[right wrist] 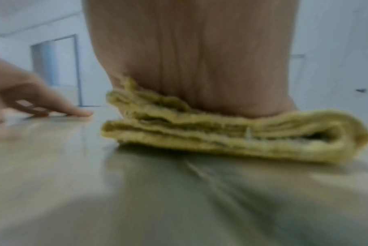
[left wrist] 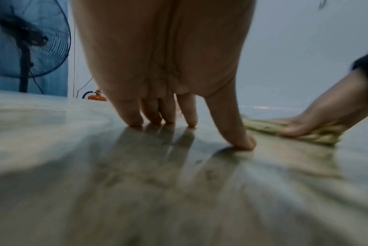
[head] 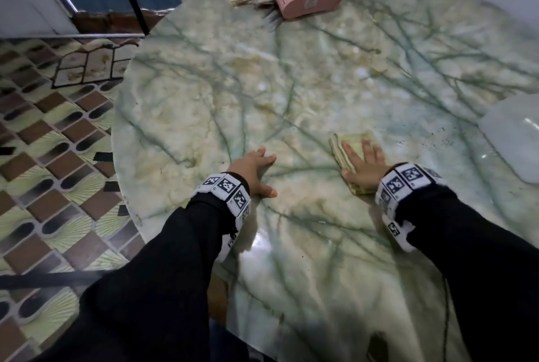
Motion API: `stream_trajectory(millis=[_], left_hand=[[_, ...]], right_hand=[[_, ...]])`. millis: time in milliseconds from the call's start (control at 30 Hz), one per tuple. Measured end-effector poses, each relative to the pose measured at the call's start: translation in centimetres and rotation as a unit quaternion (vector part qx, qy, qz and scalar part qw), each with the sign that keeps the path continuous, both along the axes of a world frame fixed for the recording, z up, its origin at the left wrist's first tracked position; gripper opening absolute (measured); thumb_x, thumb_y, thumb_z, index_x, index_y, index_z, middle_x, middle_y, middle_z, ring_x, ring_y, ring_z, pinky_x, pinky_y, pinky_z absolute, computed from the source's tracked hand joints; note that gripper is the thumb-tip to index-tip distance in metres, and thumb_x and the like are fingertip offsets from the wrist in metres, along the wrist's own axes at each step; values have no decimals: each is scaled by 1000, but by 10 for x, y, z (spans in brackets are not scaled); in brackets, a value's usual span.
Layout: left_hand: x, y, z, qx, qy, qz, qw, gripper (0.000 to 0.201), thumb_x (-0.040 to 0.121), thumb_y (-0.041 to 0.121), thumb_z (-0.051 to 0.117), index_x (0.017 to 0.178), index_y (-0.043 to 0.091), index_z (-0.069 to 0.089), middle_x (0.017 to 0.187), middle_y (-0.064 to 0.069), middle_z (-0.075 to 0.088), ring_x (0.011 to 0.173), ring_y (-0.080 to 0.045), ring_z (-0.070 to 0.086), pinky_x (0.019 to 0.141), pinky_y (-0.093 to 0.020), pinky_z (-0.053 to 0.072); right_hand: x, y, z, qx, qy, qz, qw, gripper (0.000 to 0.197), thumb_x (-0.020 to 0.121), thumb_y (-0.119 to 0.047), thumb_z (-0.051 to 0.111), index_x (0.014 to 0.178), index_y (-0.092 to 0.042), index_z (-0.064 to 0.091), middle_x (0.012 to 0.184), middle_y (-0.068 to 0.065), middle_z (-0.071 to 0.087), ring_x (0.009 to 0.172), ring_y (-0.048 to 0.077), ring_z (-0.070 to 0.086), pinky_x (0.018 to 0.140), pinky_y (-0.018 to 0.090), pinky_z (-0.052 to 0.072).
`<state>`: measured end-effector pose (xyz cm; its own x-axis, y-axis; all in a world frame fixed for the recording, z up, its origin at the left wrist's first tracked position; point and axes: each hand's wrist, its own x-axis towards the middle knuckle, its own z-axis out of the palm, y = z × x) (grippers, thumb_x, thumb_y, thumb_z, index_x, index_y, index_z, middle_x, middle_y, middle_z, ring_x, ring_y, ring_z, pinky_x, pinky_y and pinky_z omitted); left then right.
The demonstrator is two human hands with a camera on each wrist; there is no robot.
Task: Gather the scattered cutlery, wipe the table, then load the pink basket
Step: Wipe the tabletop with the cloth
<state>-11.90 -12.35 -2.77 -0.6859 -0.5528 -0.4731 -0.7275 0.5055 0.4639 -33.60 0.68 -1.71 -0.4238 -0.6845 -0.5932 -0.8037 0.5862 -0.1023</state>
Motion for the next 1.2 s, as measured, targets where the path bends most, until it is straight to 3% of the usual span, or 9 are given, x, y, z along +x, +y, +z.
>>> stream_trajectory(millis=[67, 200, 433, 600, 700, 767, 867, 1067, 1200], left_hand=[[2, -8, 2, 43, 14, 2, 999, 82, 76, 25, 76, 144, 23, 31, 157, 2, 10, 143, -15, 14, 113, -24, 15], [24, -51, 14, 98, 77, 31, 992, 58, 77, 10, 73, 131, 11, 52, 138, -5, 50, 116, -8, 48, 88, -8, 31], [72, -148, 21, 23, 104, 61, 992, 51, 73, 16, 78, 121, 13, 60, 124, -5, 60, 118, -18, 51, 86, -17, 34], [82, -174, 5, -35, 72, -43, 996, 58, 70, 23, 80, 123, 16, 58, 133, -6, 50, 124, -19, 44, 98, -20, 29], [94, -194, 2, -75, 55, -51, 994, 66, 72, 24, 78, 131, 16, 51, 145, -11, 38, 136, -23, 31, 112, -31, 21], [103, -205, 2, -82, 10, -78, 994, 80, 74, 25, 77, 141, 15, 37, 153, -11, 23, 141, -23, 20, 116, -33, 17], [110, -215, -1, -77, -60, -136, 986, 99, 73, 29, 78, 149, 16, 16, 157, -6, 5, 145, -21, 8, 117, -30, 13], [114, -221, -8, -54, -22, -132, 990, 103, 67, 24, 82, 148, 16, 19, 156, -9, 5, 144, -24, 9, 116, -32, 14], [116, -221, -11, -42, -4, -126, 991, 101, 68, 22, 82, 148, 16, 20, 157, -9, 4, 144, -22, 7, 115, -28, 11]], right_hand=[[13, -33, -7, -24, 16, -29, 999, 66, 98, -43, 35, 148, -31, -6, 154, 13, -21, 142, 37, -15, 115, 42, -3], [75, -78, -16, -55, -3, 6, 998, 67, 97, -41, 36, 148, -34, -7, 155, 7, -23, 143, 33, -15, 114, 51, 0], [184, -38, -2, 42, -56, 114, 991, 66, 96, -44, 32, 142, -49, -15, 150, -6, -35, 141, 19, -25, 110, 58, -5], [125, -6, 6, 51, -44, -123, 990, 65, 98, -45, 33, 143, -45, -13, 151, -6, -31, 143, 20, -20, 113, 54, 0], [91, -28, -3, -23, 13, -278, 960, 64, 98, -40, 37, 147, -36, -4, 156, 8, -20, 143, 32, -14, 115, 46, -1], [92, -60, -14, -49, 44, -304, 950, 63, 98, -39, 37, 149, -32, 0, 156, 15, -15, 143, 38, -11, 116, 44, -1], [138, -114, -22, -53, 21, -220, 974, 66, 97, -43, 35, 148, -34, -5, 156, 10, -19, 143, 37, -12, 115, 50, 0], [289, -117, -10, -22, -37, 45, 998, 66, 95, -44, 35, 143, -48, -10, 152, -5, -31, 142, 19, -24, 108, 62, -7], [261, -58, -1, 44, -93, 52, 993, 65, 96, -44, 36, 140, -54, -13, 143, -14, -40, 139, 13, -28, 109, 57, -12]])
